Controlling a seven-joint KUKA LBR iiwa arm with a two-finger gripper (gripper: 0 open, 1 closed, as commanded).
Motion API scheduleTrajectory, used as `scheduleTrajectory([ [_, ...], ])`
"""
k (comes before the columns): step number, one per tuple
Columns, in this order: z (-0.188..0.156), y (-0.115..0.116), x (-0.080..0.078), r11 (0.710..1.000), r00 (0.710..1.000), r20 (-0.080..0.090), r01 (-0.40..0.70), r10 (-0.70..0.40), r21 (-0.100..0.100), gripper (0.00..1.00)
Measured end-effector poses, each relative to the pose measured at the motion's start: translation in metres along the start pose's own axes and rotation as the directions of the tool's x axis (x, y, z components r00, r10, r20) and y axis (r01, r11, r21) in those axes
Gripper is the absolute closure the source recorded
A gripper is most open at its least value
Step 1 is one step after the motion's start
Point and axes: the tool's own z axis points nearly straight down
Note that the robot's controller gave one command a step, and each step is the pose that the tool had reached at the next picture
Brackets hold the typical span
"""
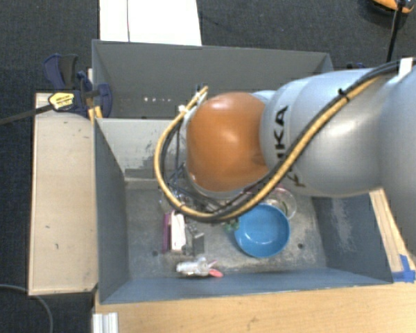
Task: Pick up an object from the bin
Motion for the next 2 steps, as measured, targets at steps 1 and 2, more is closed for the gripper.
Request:
scheduleTrajectory([
  [1, -0.038, 0.006, -0.016, 0.994, 0.994, -0.002, -0.108, 0.108, -0.002, 0.00],
  [2, -0.034, -0.025, -0.036, 1.000, 0.999, 0.024, 0.027, -0.027, 0.000, 0.00],
])
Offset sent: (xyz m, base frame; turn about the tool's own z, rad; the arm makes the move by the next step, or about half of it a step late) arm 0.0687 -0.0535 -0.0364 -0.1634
